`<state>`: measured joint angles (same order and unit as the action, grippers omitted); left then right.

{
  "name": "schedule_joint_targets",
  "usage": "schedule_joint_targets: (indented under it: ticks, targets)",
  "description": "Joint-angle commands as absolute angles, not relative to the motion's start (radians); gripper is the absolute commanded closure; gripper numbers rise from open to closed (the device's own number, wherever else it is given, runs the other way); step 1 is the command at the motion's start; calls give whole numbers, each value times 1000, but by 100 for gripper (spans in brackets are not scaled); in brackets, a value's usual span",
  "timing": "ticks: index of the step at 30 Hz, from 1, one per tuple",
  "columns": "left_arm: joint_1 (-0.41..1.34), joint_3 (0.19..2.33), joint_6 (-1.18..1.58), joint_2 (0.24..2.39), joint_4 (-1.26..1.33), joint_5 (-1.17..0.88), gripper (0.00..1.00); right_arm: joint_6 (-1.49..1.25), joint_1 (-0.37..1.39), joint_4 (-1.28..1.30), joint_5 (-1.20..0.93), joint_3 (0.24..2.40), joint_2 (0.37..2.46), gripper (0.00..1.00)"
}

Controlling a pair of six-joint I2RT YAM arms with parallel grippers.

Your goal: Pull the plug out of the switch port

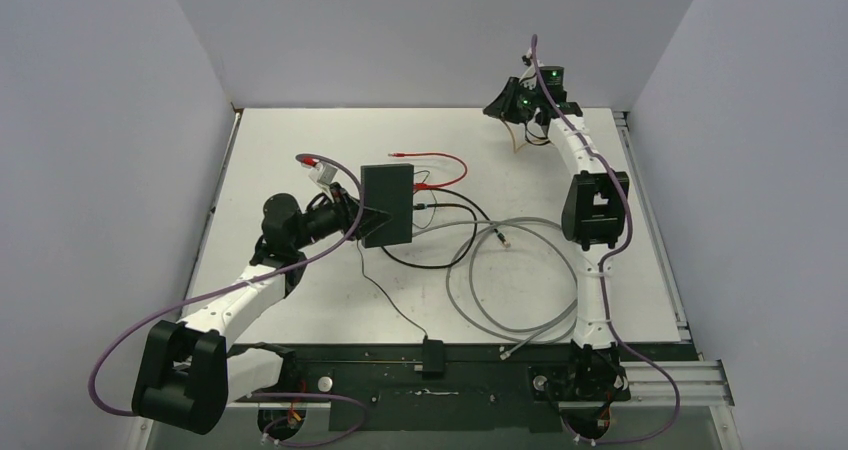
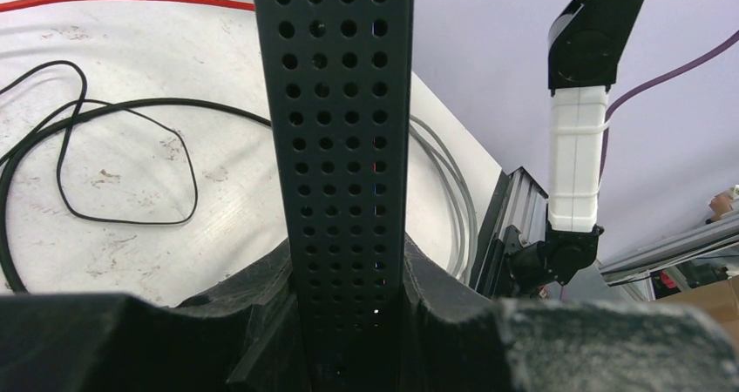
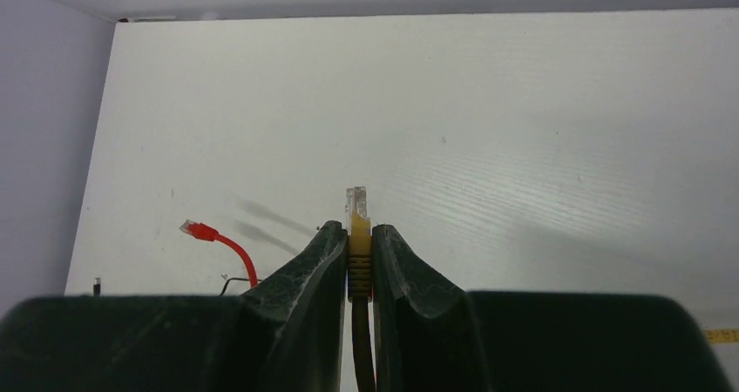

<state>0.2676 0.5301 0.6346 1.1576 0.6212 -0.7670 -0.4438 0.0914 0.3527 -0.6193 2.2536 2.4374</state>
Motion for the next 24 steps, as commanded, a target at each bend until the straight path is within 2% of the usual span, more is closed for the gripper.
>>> schedule_joint_targets:
  ticks: [1,6,12,15,19,24]
  targets:
    - [265,551,686,1136,841,-773,100,-516,93,262,-669,2343,2447,92]
    - [269,548,708,1148,860,-772,100,-502,94,288,-651,2344,2444,78]
    - [272,554,714,1159,851,-775,100,-430,92,348,-571,2339,2384,41]
    - [273,557,714,1166,844,-779,100,-408,92,355,-538,2319,2343,27]
    - [274,562,714,1173,835,-779,100,-408,90,357,-531,2308,2311,18]
    - [274,572,707,1186,820,-779,100,-427,90,340,-563,2282,2282,13]
